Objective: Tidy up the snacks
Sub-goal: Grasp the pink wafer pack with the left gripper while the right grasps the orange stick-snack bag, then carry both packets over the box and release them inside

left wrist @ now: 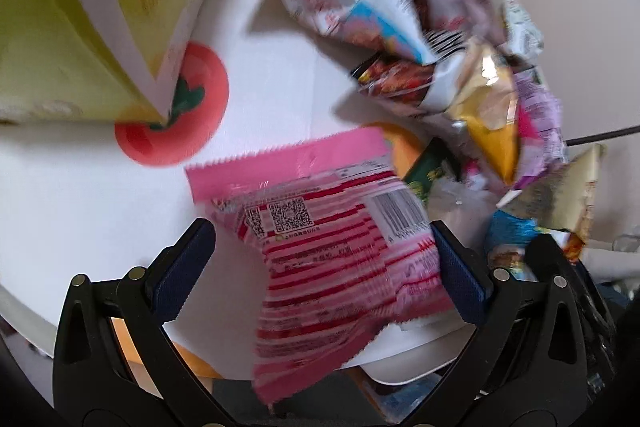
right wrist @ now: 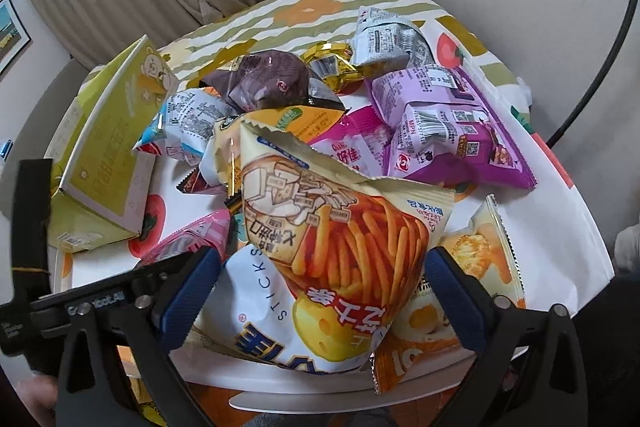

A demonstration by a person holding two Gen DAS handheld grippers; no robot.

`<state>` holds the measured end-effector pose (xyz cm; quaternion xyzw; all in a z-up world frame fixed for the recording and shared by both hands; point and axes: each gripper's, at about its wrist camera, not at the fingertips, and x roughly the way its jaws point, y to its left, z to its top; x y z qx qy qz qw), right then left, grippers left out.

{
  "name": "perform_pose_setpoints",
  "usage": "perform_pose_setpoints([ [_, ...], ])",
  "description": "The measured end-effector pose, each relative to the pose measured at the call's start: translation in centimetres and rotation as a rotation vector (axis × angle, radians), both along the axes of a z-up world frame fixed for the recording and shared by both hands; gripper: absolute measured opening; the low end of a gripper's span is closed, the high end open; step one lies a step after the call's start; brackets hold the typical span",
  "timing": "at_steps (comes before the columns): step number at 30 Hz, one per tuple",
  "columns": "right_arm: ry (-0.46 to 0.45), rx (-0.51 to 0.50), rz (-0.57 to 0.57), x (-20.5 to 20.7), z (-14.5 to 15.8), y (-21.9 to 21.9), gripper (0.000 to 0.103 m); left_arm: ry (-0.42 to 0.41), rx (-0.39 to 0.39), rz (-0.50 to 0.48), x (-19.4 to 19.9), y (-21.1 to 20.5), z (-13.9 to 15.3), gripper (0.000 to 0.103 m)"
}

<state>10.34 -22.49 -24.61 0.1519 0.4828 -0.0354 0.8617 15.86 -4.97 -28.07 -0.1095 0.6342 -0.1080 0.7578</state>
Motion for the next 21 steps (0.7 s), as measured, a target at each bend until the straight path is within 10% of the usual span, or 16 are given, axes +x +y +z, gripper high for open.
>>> perform_pose_setpoints([
  [3,-0.012,0.014,0.013,-0.1,0.0,-0.3,0.092,0.011,-0.016,0.001,0.1,-0.2,-0.7,0.078],
  [21,-0.088,0.032,0.092,-0.3,2.1,-1.4,0.055,-0.154,0.078,-0.018,-2.7,-0.5,4.6,0.072],
])
